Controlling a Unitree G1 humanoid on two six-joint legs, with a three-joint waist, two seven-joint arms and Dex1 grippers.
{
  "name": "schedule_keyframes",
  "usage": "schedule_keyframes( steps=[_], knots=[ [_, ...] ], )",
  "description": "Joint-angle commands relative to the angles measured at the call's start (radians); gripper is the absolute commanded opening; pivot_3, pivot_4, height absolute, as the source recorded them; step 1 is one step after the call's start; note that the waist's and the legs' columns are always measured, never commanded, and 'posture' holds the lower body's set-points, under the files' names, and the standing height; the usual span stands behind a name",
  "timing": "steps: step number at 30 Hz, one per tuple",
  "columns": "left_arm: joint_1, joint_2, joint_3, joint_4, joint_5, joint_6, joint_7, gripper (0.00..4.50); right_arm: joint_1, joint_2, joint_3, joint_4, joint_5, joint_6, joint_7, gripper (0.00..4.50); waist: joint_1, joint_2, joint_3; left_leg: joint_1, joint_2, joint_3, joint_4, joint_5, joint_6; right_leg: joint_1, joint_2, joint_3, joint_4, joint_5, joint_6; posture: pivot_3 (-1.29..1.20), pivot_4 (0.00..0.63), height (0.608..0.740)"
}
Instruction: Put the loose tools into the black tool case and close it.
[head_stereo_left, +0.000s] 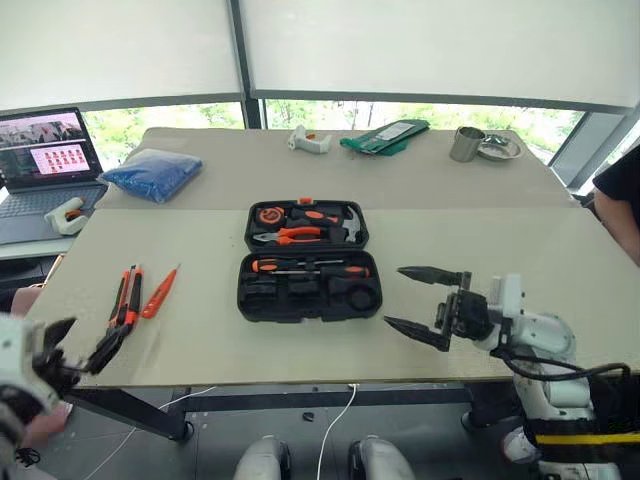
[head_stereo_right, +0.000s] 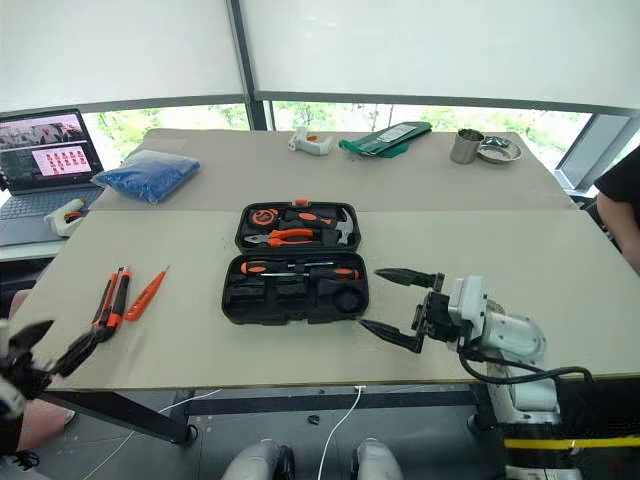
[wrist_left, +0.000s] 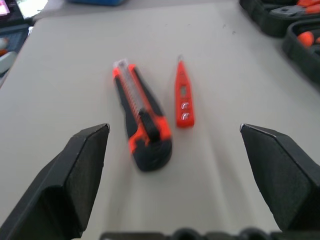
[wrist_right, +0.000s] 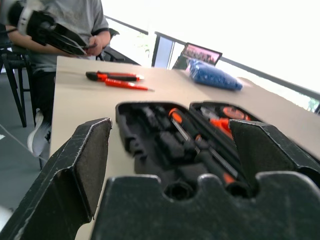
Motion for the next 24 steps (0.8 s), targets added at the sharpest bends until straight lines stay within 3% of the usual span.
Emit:
schedule_keyframes(
  steps=[1, 6, 12, 24],
  knots=[
    [-0.193, 0.095, -0.089, 0.01, -0.005, 0.245, 0.147, 4.5, -0.021, -0.01, 0.021, -0.055, 0.028, 0.035, -0.015, 4.36, 0.007, 0.0, 0.0, 0.0, 0.0, 0.0, 0.0, 0.0, 0.0, 0.0, 0.0, 0.0, 0.001, 0.001, 0.003, 0.0, 0.15, 0.74],
    [-0.498, 0.105, -0.261, 0.109, 0.033, 0.471, 0.249, 4.5, -0.041, -0.011, 0.048, -0.079, 0.032, 0.06, -0.032, 4.36, 0.003, -0.001, 0.0, -0.002, -0.001, 0.0, 0.0, 0.005, 0.008, 0.0, 0.001, 0.001, 0.0, 0.006, 0.002, 0.0, 0.15, 0.74],
    [-0.71, 0.057, -0.418, 0.307, 0.125, 0.514, 0.267, 4.5, -0.072, -0.022, 0.075, -0.119, 0.045, 0.1, -0.032, 4.36, 0.0, -0.002, 0.001, -0.003, -0.001, 0.0, 0.0, 0.005, 0.008, -0.001, 0.002, 0.0, 0.001, 0.006, 0.002, 0.0, 0.15, 0.74],
    [-0.783, -0.017, -0.481, 0.445, 0.234, 0.501, 0.241, 4.5, -0.104, -0.044, 0.092, -0.15, 0.049, 0.136, -0.021, 4.36, 0.007, -0.002, 0.001, -0.002, -0.002, 0.0, 0.0, 0.006, 0.008, -0.001, 0.001, 0.001, 0.002, 0.006, 0.002, 0.0, 0.15, 0.74]
  ],
)
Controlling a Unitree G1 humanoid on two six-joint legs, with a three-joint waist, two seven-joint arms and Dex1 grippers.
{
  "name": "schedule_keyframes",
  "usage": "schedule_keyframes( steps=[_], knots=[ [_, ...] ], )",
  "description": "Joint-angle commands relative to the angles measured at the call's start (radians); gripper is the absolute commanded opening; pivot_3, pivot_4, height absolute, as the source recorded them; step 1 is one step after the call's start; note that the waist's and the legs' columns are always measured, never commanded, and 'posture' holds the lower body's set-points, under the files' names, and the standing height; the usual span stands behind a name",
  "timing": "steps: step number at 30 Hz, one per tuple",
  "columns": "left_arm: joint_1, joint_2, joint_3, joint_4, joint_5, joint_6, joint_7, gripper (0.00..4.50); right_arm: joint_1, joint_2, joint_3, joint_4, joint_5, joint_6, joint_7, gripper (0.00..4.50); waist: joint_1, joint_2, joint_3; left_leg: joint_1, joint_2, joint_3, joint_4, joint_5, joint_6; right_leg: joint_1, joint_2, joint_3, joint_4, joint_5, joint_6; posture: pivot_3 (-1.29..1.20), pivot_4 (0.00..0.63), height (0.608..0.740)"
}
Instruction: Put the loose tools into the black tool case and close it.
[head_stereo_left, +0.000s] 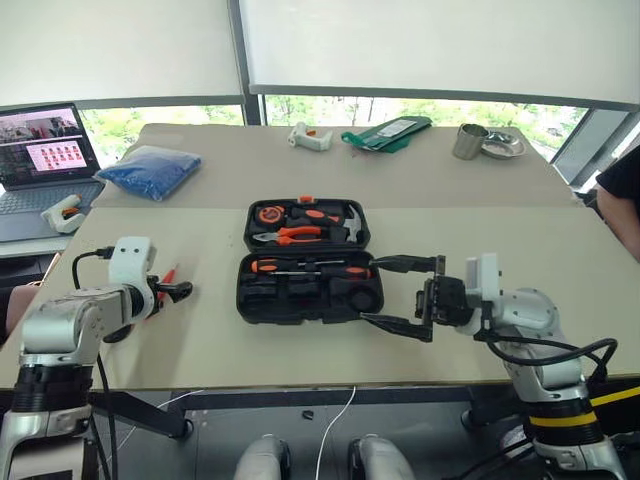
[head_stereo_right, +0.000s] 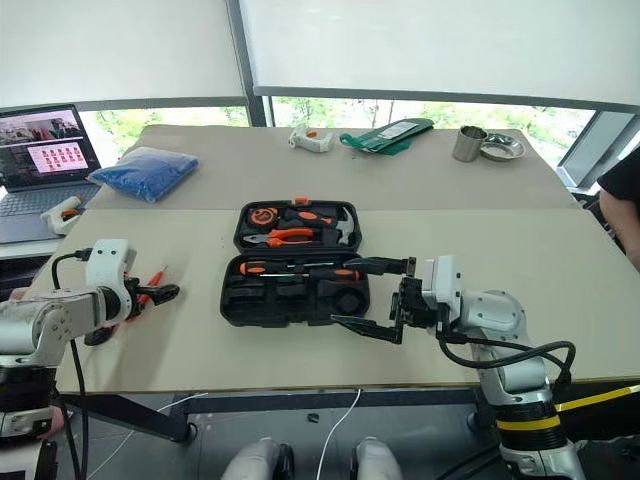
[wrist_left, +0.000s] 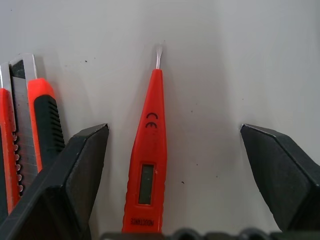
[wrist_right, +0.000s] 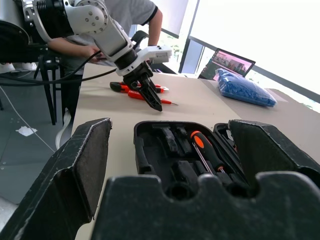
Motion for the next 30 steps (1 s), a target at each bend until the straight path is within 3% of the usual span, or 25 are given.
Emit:
schedule_keyframes(
  steps=[1, 4, 7, 16, 22, 27, 30],
  knots=[
    [0.002, -0.007, 0.011, 0.014, 0.037, -0.007, 0.001, 4.5, -0.023, -0.01, -0.012, -0.044, 0.041, 0.007, 0.004, 4.36, 0.001, 0.0, 0.0, 0.0, 0.0, 0.0, 0.0, 0.0, 0.0, 0.0, 0.0, 0.0, 0.0, 0.0, 0.0, 0.0, 0.15, 0.74],
    [0.029, -0.006, 0.02, 0.002, 0.042, 0.007, -0.011, 4.5, -0.032, -0.006, -0.013, -0.041, 0.051, 0.006, 0.003, 4.36, -0.001, 0.0, 0.0, 0.001, 0.0, 0.0, 0.0, 0.0, 0.0, 0.0, 0.0, 0.0, 0.001, 0.0, 0.0, 0.0, 0.15, 0.74],
    [0.05, -0.014, 0.027, -0.01, 0.034, 0.027, -0.026, 3.75, -0.039, -0.002, -0.009, -0.034, 0.053, 0.0, -0.001, 4.5, -0.004, 0.0, 0.0, 0.002, 0.001, 0.0, 0.0, 0.0, 0.0, 0.001, 0.0, 0.001, 0.001, 0.0, 0.0, 0.0, 0.15, 0.74],
    [0.092, -0.026, 0.044, -0.02, 0.051, 0.032, -0.047, 0.51, -0.058, -0.001, 0.001, -0.035, 0.051, 0.009, -0.014, 4.5, -0.002, 0.0, 0.0, 0.006, 0.0, 0.0, 0.0, 0.0, 0.0, 0.005, 0.0, 0.001, 0.001, 0.0, 0.0, 0.0, 0.15, 0.74],
    [0.101, -0.05, 0.084, -0.094, 0.016, -0.196, -0.186, 0.44, -0.036, -0.025, -0.022, -0.058, 0.054, 0.02, -0.03, 4.5, 0.0, 0.001, 0.0, 0.007, 0.001, 0.0, 0.0, 0.0, 0.0, 0.006, -0.001, 0.001, 0.001, 0.0, -0.001, 0.0, 0.15, 0.74],
    [0.083, 0.021, -0.033, -0.151, 0.024, -0.586, -0.613, 0.44, -0.022, -0.079, -0.082, -0.045, 0.058, 0.031, -0.041, 4.5, 0.013, -0.001, 0.0, 0.0, 0.0, 0.0, 0.0, -0.001, -0.003, 0.001, -0.004, -0.001, -0.001, 0.001, -0.003, 0.0, 0.15, 0.74],
    [-0.056, 0.014, -0.144, -0.104, 0.02, -0.647, -0.782, 0.44, -0.013, -0.123, -0.118, -0.011, 0.05, 0.032, -0.038, 4.5, 0.018, -0.001, 0.0, -0.003, -0.002, 0.0, 0.0, -0.003, -0.006, -0.001, -0.006, -0.001, -0.002, 0.002, -0.005, 0.0, 0.15, 0.74]
  ],
)
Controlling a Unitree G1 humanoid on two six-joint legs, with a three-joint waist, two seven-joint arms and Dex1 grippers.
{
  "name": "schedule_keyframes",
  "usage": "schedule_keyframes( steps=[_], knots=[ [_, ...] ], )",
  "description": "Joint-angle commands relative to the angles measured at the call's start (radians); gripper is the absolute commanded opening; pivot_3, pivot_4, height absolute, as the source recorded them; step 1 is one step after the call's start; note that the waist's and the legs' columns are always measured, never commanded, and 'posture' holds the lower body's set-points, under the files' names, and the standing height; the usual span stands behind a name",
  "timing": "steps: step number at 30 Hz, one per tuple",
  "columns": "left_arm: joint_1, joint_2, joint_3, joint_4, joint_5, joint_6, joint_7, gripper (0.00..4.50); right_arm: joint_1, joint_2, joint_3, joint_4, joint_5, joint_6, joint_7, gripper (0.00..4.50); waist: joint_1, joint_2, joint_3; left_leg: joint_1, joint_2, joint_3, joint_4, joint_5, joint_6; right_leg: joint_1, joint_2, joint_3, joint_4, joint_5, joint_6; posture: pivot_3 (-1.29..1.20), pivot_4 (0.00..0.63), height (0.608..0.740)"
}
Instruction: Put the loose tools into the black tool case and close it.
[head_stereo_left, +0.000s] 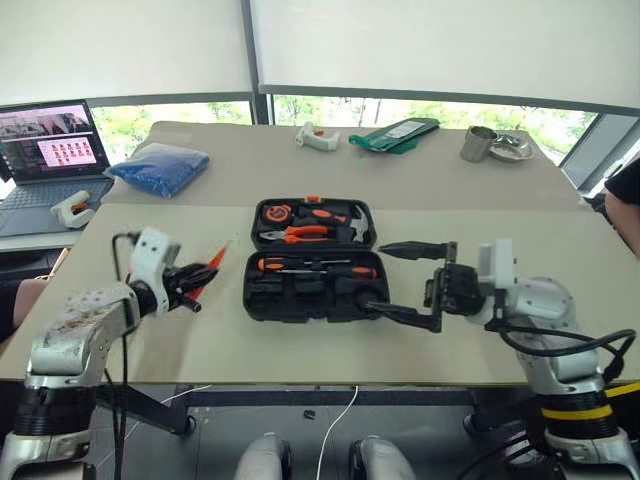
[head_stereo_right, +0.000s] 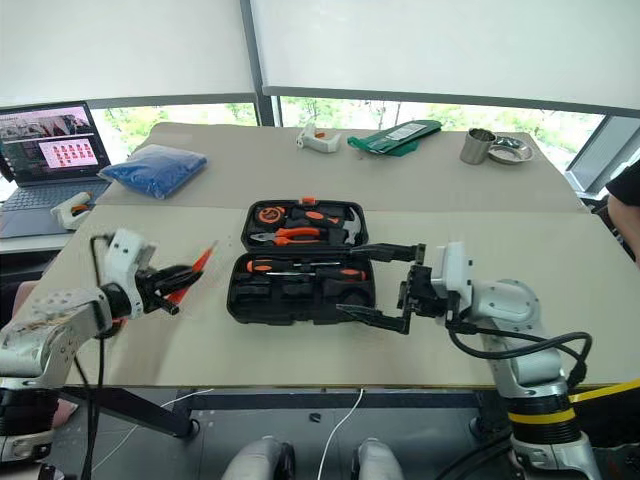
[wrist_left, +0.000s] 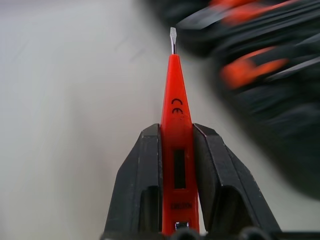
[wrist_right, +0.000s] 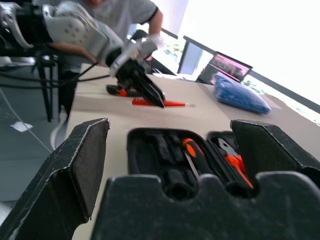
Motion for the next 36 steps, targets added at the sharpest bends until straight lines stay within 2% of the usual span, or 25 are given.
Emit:
schedule_keyframes(
  steps=[1, 5, 10, 17, 19, 22, 26, 36],
  knots=[
    [-0.17, -0.002, -0.131, 0.027, 0.014, -0.094, -0.203, 0.44, 0.005, -0.047, -0.061, 0.018, 0.013, 0.01, 0.001, 4.5, 0.004, 0.0, 0.0, -0.001, 0.0, 0.0, 0.0, 0.004, 0.006, 0.0, 0.001, -0.001, 0.0, 0.0, 0.0, 0.0, 0.15, 0.74],
    [-0.359, -0.02, -0.346, 0.187, 0.192, -0.208, -0.334, 0.44, 0.03, -0.086, -0.059, 0.038, -0.002, 0.032, 0.001, 4.5, 0.005, 0.0, 0.0, -0.001, -0.001, 0.001, 0.001, 0.006, 0.01, 0.001, 0.004, 0.001, -0.001, 0.002, 0.005, 0.0, 0.15, 0.74],
    [-0.546, -0.111, -0.538, 0.477, 0.403, -0.37, -0.401, 0.44, 0.086, -0.109, -0.071, 0.007, -0.007, 0.039, -0.018, 4.5, -0.004, -0.001, 0.0, -0.002, -0.004, 0.007, 0.002, 0.006, 0.01, 0.0, 0.006, 0.001, 0.0, 0.001, 0.008, 0.0, 0.15, 0.74],
    [-0.582, -0.123, -0.574, 0.574, 0.492, -0.415, -0.458, 0.44, 0.189, -0.11, -0.106, -0.062, -0.002, 0.038, -0.062, 4.5, -0.016, -0.001, 0.001, -0.003, -0.002, 0.006, 0.002, 0.006, 0.011, -0.002, 0.006, 0.001, 0.0, 0.0, 0.008, 0.0, 0.15, 0.74],
    [-0.573, -0.122, -0.566, 0.57, 0.495, -0.382, -0.473, 0.44, 0.202, -0.109, -0.109, -0.068, -0.001, 0.036, -0.071, 4.5, -0.015, -0.001, 0.001, -0.003, -0.002, 0.006, 0.003, 0.006, 0.011, -0.001, 0.006, 0.001, 0.001, 0.0, 0.01, 0.0, 0.15, 0.74],
    [-0.568, -0.119, -0.567, 0.57, 0.518, -0.39, -0.484, 0.44, 0.207, -0.106, -0.108, -0.066, -0.003, 0.033, -0.075, 4.5, -0.014, -0.001, 0.001, -0.003, -0.001, 0.002, 0.006, 0.005, 0.011, -0.001, 0.006, 0.001, 0.002, -0.003, 0.015, 0.0, 0.15, 0.74],
    [-0.564, -0.114, -0.578, 0.58, 0.557, -0.405, -0.484, 0.44, 0.198, -0.102, -0.098, -0.049, -0.007, 0.026, -0.074, 4.5, -0.014, -0.001, 0.001, -0.003, -0.001, 0.002, 0.008, 0.005, 0.012, 0.0, 0.006, 0.001, 0.002, -0.003, 0.016, 0.0, 0.15, 0.74],
    [-0.595, -0.177, -0.591, 0.618, 0.614, -0.388, -0.467, 0.44, 0.187, -0.092, -0.081, -0.033, -0.008, 0.022, -0.062, 4.5, -0.012, -0.001, 0.001, -0.003, -0.001, 0.002, 0.009, 0.004, 0.013, 0.001, 0.006, 0.001, 0.003, -0.003, 0.016, 0.0, 0.15, 0.74]
  ],
)
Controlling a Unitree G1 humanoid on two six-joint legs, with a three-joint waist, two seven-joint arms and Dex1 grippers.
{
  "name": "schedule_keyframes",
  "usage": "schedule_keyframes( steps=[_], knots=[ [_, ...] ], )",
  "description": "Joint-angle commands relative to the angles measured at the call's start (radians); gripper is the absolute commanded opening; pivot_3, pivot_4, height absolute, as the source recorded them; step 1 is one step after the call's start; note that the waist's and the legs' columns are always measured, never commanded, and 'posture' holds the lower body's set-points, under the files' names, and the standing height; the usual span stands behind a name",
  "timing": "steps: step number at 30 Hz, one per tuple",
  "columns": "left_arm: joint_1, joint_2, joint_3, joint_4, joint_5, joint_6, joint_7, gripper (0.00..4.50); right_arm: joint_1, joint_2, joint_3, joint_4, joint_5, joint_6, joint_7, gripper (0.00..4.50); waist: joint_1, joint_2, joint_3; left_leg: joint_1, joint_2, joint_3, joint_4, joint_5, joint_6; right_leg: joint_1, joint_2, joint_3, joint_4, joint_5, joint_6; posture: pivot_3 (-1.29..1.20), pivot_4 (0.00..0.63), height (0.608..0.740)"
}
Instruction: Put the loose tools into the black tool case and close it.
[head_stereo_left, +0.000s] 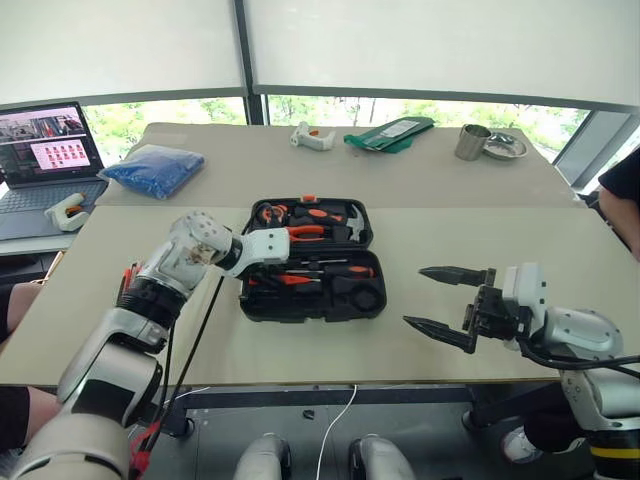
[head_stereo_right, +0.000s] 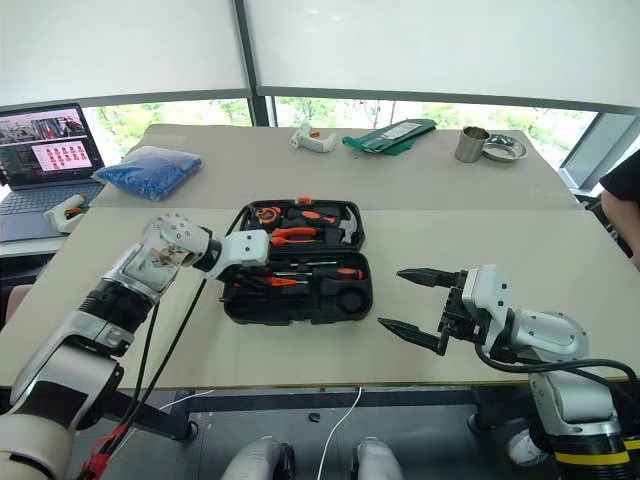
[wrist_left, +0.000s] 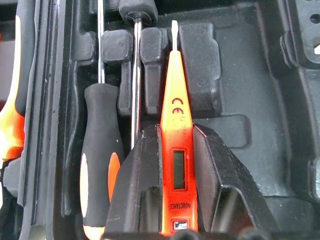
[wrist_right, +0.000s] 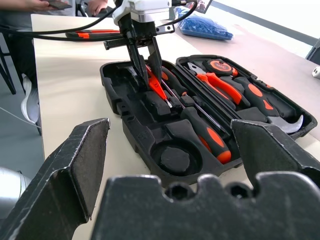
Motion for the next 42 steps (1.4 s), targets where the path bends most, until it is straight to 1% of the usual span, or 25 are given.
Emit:
schedule_keyframes(
  steps=[1, 7, 12, 14, 15, 16, 17, 19, 22, 25, 28, 29, 30, 31, 32, 34, 35, 37, 42],
  knots=[
    [-0.012, -0.018, -0.021, 0.015, 0.038, 0.001, -0.003, 0.44, -0.017, 0.001, -0.008, -0.015, 0.004, -0.017, 0.005, 4.5, 0.002, 0.0, 0.0, 0.0, 0.0, 0.0, 0.0, 0.0, 0.0, 0.0, 0.0, 0.0, 0.0, 0.0, 0.0, 0.0, 0.15, 0.74],
    [-0.024, -0.02, -0.041, 0.024, 0.082, 0.005, -0.025, 0.44, -0.011, 0.008, 0.0, -0.019, 0.007, -0.013, 0.004, 4.5, 0.001, 0.0, 0.0, 0.0, 0.001, 0.0, 0.005, -0.001, 0.002, 0.001, 0.0, 0.0, 0.001, 0.0, 0.001, 0.0, 0.15, 0.74],
    [-0.039, -0.048, -0.012, 0.023, 0.057, 0.034, -0.033, 0.44, -0.008, 0.016, 0.012, -0.019, 0.005, -0.013, 0.004, 4.5, 0.002, 0.0, 0.0, 0.0, 0.001, 0.0, 0.006, -0.001, 0.002, 0.001, 0.0, 0.0, 0.003, 0.0, 0.001, 0.0, 0.15, 0.74],
    [-0.031, -0.051, 0.018, 0.01, 0.026, 0.047, -0.04, 1.44, -0.008, 0.017, 0.016, -0.02, 0.005, -0.011, 0.004, 4.5, 0.003, 0.0, 0.0, 0.0, 0.001, 0.0, 0.007, -0.001, 0.002, 0.001, 0.0, 0.0, 0.003, 0.0, 0.001, 0.0, 0.15, 0.74],
    [-0.027, -0.051, 0.038, 0.001, 0.006, 0.051, -0.044, 1.66, -0.008, 0.017, 0.016, -0.02, 0.005, -0.01, 0.005, 4.5, 0.003, 0.0, 0.0, -0.001, 0.001, 0.0, 0.007, -0.001, 0.002, 0.001, 0.0, 0.0, 0.003, 0.0, 0.001, 0.0, 0.15, 0.74],
    [-0.021, -0.041, 0.058, -0.016, -0.017, 0.062, -0.061, 2.11, -0.008, 0.016, 0.016, -0.02, 0.006, -0.008, 0.007, 4.5, 0.002, 0.0, 0.0, -0.001, 0.001, -0.001, 0.007, -0.001, 0.002, 0.001, 0.0, 0.0, 0.003, 0.0, 0.001, 0.0, 0.15, 0.74],
    [-0.013, -0.024, 0.069, -0.039, -0.033, 0.069, -0.086, 2.46, -0.006, 0.015, 0.017, -0.021, 0.007, -0.006, 0.008, 4.5, 0.001, 0.0, 0.0, -0.002, 0.001, -0.001, 0.007, -0.001, 0.002, 0.0, 0.0, 0.0, 0.003, 0.0, 0.001, 0.0, 0.15, 0.74],
    [0.004, 0.002, 0.104, -0.083, -0.057, 0.055, -0.082, 3.19, -0.004, 0.018, 0.008, -0.022, 0.014, -0.005, 0.006, 4.5, 0.0, 0.0, 0.0, -0.005, 0.001, -0.001, 0.008, -0.001, 0.002, -0.003, 0.0, 0.0, 0.006, 0.0, 0.001, 0.0, 0.15, 0.74],
    [0.024, 0.002, 0.178, -0.121, -0.104, 0.032, -0.016, 3.19, 0.001, 0.015, 0.003, -0.023, 0.028, 0.01, 0.008, 4.5, 0.0, 0.0, 0.0, -0.004, 0.001, -0.001, 0.008, -0.001, 0.002, -0.003, -0.001, 0.0, 0.007, 0.0, 0.0, 0.0, 0.15, 0.74],
    [0.053, -0.008, 0.227, -0.115, -0.136, -0.016, 0.032, 3.19, 0.003, 0.011, 0.018, -0.02, 0.023, 0.013, 0.021, 4.5, 0.0, 0.0, 0.0, -0.004, 0.001, -0.001, 0.009, -0.001, 0.002, -0.003, -0.001, 0.0, 0.008, 0.0, 0.001, 0.0, 0.15, 0.74],
    [0.098, -0.042, 0.268, -0.101, -0.187, 0.0, 0.052, 3.19, -0.01, 0.016, 0.024, -0.014, 0.022, 0.017, 0.022, 4.5, 0.0, 0.0, 0.0, -0.003, 0.001, -0.001, 0.009, -0.001, 0.002, -0.002, -0.001, 0.0, 0.009, 0.0, 0.001, 0.0, 0.15, 0.74],
    [0.113, -0.046, 0.265, -0.093, -0.186, 0.002, 0.054, 2.68, -0.015, 0.017, 0.027, -0.01, 0.02, 0.016, 0.025, 4.5, 0.001, 0.0, 0.0, -0.003, 0.001, -0.001, 0.009, -0.001, 0.002, -0.002, -0.001, 0.001, 0.009, 0.0, 0.001, 0.0, 0.15, 0.74],
    [0.129, -0.046, 0.257, -0.08, -0.175, -0.035, 0.057, 2.57, -0.018, 0.017, 0.027, -0.006, 0.019, 0.015, 0.026, 4.5, 0.001, 0.0, 0.0, -0.003, 0.001, -0.001, 0.01, -0.001, 0.002, -0.002, -0.001, 0.0, 0.009, 0.0, 0.001, 0.0, 0.15, 0.74],
    [0.14, -0.047, 0.252, -0.07, -0.17, -0.034, 0.062, 2.12, -0.022, 0.018, 0.028, -0.003, 0.018, 0.014, 0.026, 4.5, 0.0, 0.0, 0.0, -0.003, 0.001, -0.001, 0.01, -0.001, 0.002, -0.002, -0.001, 0.0, 0.009, 0.0, 0.001, 0.0, 0.15, 0.74],
    [0.148, -0.05, 0.25, -0.066, -0.178, 0.007, 0.058, 1.74, -0.025, 0.019, 0.027, 0.001, 0.017, 0.011, 0.026, 4.5, 0.0, 0.0, 0.0, -0.003, 0.0, -0.001, 0.01, -0.001, 0.002, -0.002, -0.001, 0.0, 0.009, 0.0, 0.001, 0.0, 0.15, 0.74],
    [0.153, -0.064, 0.266, -0.025, -0.184, 0.006, 0.089, 1.05, -0.029, 0.02, 0.025, 0.01, 0.004, -0.007, 0.02, 4.5, 0.0, 0.0, 0.0, -0.003, 0.001, -0.001, 0.01, -0.001, 0.002, -0.002, -0.001, 0.0, 0.009, 0.0, 0.001, 0.0, 0.15, 0.74],
    [0.157, -0.065, 0.266, -0.005, -0.179, -0.007, 0.097, 0.62, -0.031, 0.02, 0.022, 0.016, -0.002, -0.017, 0.018, 4.5, 0.0, 0.0, 0.0, -0.003, 0.001, -0.001, 0.01, -0.001, 0.002, -0.002, -0.001, 0.0, 0.009, 0.0, 0.001, 0.0, 0.15, 0.74],
    [0.165, -0.069, 0.263, 0.021, -0.173, -0.017, 0.112, 0.03, -0.035, 0.019, 0.015, 0.028, -0.008, -0.026, 0.016, 4.5, 0.0, 0.0, 0.0, -0.003, 0.0, -0.001, 0.01, -0.001, 0.002, -0.002, -0.001, 0.0, 0.009, 0.0, 0.001, 0.0, 0.15, 0.74],
    [0.183, -0.086, 0.259, 0.025, -0.194, 0.003, 0.094, 0.03, -0.035, 0.008, 0.002, 0.034, -0.005, -0.028, 0.019, 4.5, 0.001, 0.0, 0.0, -0.003, 0.0, -0.001, 0.01, -0.001, 0.002, -0.002, -0.001, 0.0, 0.009, 0.0, 0.001, 0.0, 0.15, 0.74]
  ],
)
